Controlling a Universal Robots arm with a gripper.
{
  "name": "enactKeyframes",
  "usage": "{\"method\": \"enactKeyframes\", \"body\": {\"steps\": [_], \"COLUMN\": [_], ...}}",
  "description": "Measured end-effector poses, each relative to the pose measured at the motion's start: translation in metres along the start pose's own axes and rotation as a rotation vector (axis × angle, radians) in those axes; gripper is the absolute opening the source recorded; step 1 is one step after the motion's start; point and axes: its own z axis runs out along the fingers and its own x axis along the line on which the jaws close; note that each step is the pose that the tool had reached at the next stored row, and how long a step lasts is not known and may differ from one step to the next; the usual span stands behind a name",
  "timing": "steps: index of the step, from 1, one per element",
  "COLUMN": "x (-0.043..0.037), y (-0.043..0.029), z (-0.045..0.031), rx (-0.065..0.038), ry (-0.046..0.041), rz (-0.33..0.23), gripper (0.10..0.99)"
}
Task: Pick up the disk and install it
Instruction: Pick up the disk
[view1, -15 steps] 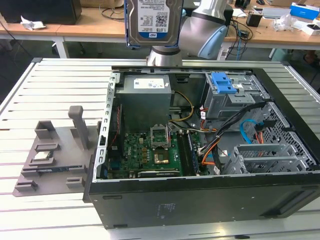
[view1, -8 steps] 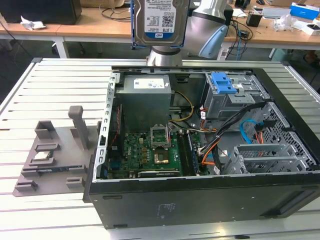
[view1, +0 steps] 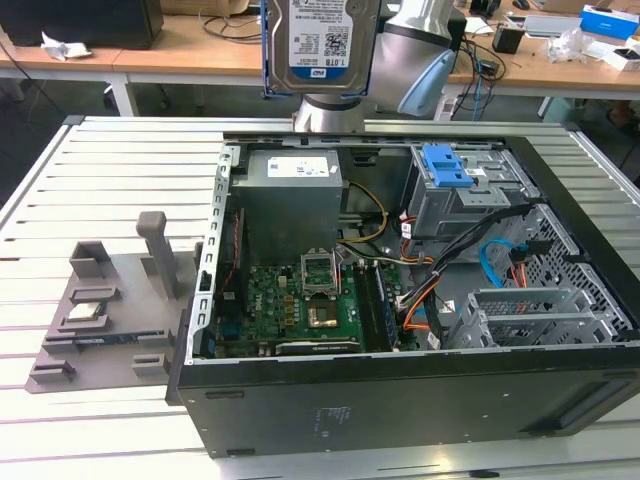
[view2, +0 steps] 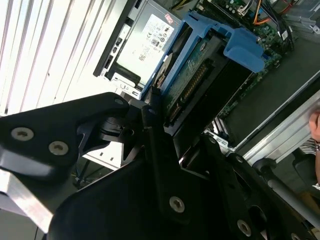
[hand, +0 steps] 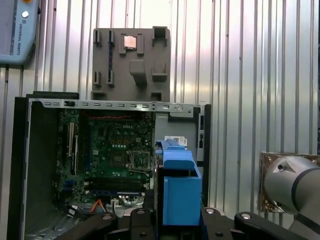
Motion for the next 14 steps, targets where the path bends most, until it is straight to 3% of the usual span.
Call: {"method": "enactKeyframes", "body": {"steps": [14], "x": [0.0135], "y": [0.0005], "z": [0.0001], "rx": [0.000], "ry": [0.0001], "rz": [0.000], "gripper": [0.365]}}
